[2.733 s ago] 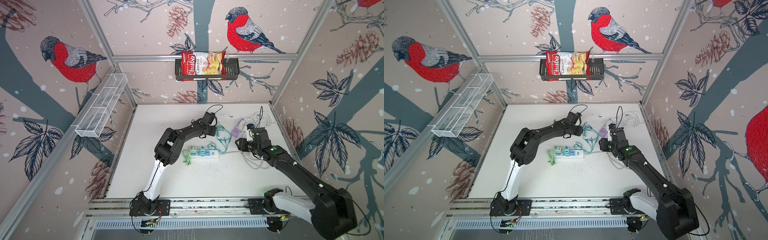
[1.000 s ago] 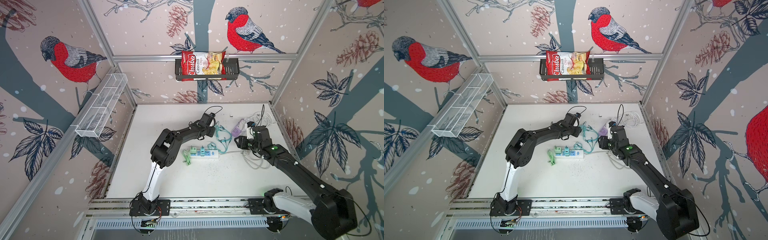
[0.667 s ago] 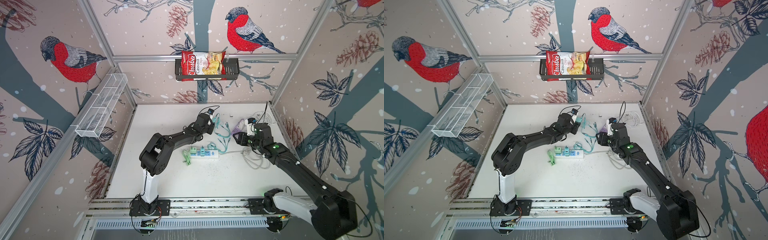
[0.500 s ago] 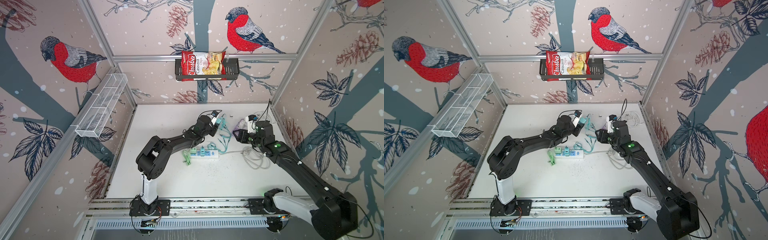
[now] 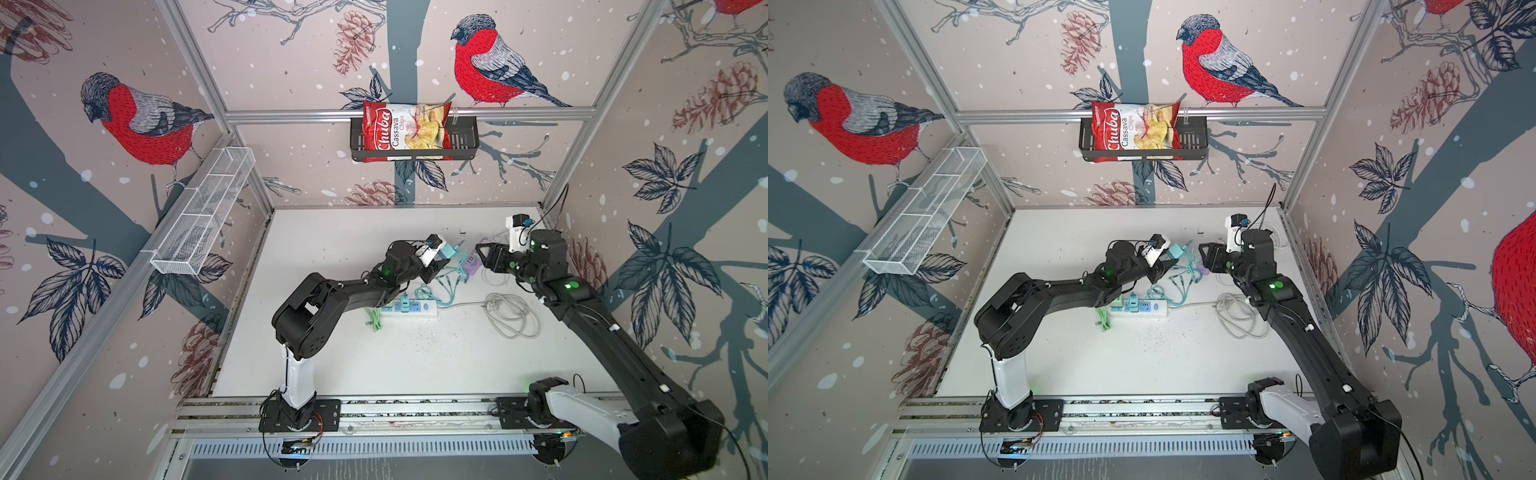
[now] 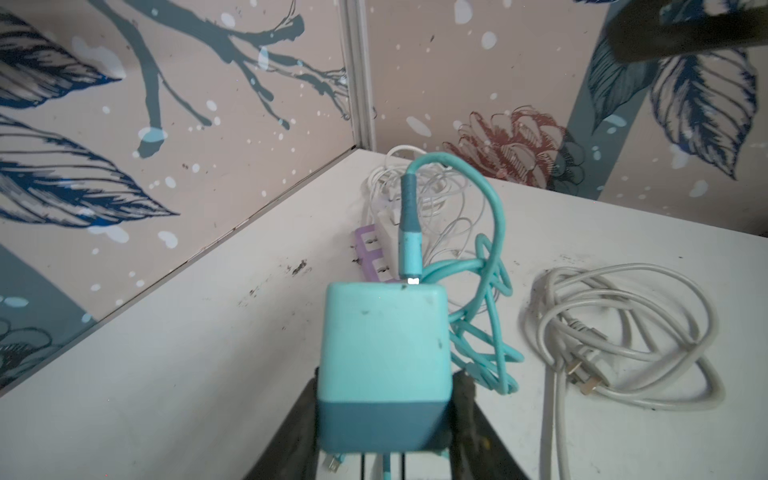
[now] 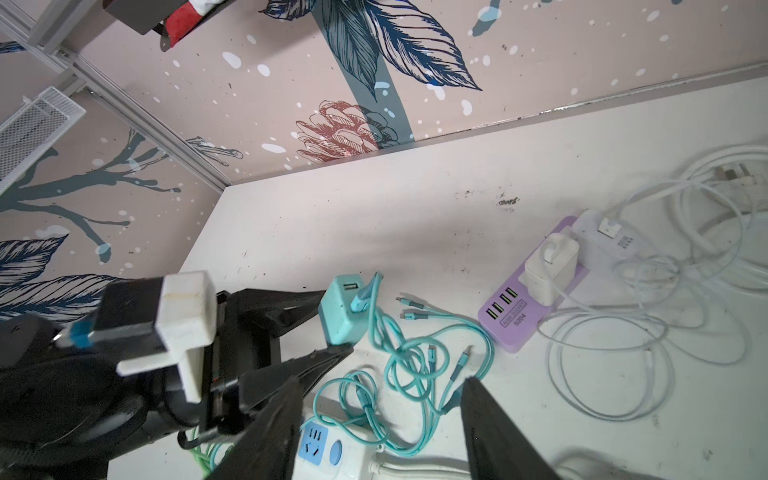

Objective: Insert the plug
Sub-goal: 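Lift the teal charger with the left gripper while the right gripper approaches it, then close the right gripper on the teal charger held by the left gripper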

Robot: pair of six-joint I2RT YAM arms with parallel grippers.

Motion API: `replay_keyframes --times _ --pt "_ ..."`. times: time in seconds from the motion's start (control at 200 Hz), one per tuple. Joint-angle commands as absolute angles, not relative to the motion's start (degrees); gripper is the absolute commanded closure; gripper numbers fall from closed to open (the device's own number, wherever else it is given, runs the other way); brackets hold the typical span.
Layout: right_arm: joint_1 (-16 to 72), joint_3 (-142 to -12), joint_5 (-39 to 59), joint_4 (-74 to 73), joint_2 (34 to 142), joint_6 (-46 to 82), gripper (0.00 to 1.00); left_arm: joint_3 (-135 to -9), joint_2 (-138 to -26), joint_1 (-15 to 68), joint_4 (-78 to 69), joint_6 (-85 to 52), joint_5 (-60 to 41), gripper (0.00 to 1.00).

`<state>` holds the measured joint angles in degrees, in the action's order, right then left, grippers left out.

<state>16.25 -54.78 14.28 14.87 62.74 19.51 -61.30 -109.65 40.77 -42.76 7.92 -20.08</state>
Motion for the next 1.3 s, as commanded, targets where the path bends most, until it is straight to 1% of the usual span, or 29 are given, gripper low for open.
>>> replay_keyframes --times 0.0,0.14,0.235,0.375,0.43,0.64,0.931,1.216,1.296 --pt "16.1 -56.5 19.8 16.3 64.3 19.1 0.38 -59.8 -109.4 40.9 -51.3 9.4 -26.4 0.73" --pt "16.1 -56.9 24.7 15.5 64.7 19.4 0.38 -55.8 -109.1 40.9 -57.1 10.8 -29.0 0.73" --pt "16.2 -57.7 26.9 17.0 65.5 18.7 0.38 -55.6 -109.5 40.9 -57.2 11.5 -30.2 0.73" --pt "16.6 -58.8 27.4 20.8 67.9 16.4 0.39 -55.0 -109.1 41.1 -57.7 12.1 -31.2 0.73" --pt "17.1 -59.0 26.0 21.9 68.4 15.8 0.39 -54.8 -108.5 41.3 -56.9 12.7 -31.5 0.73" --pt "17.7 -59.2 26.7 21.9 68.7 15.2 0.39 -54.2 -106.3 42.4 -52.5 17.5 -30.9 0.75" --pt "20.2 -60.9 28.1 24.1 71.3 13.5 0.41 -52.6 -105.0 42.7 -53.6 18.8 -30.2 0.75" --pt "20.8 -58.5 28.4 24.4 71.3 13.0 0.43 -52.7 -104.2 42.9 -52.1 21.3 -29.5 0.76" --pt "20.8 -58.4 28.6 24.4 71.4 13.0 0.45 -52.7 -104.1 43.0 -51.9 21.6 -29.4 0.76"
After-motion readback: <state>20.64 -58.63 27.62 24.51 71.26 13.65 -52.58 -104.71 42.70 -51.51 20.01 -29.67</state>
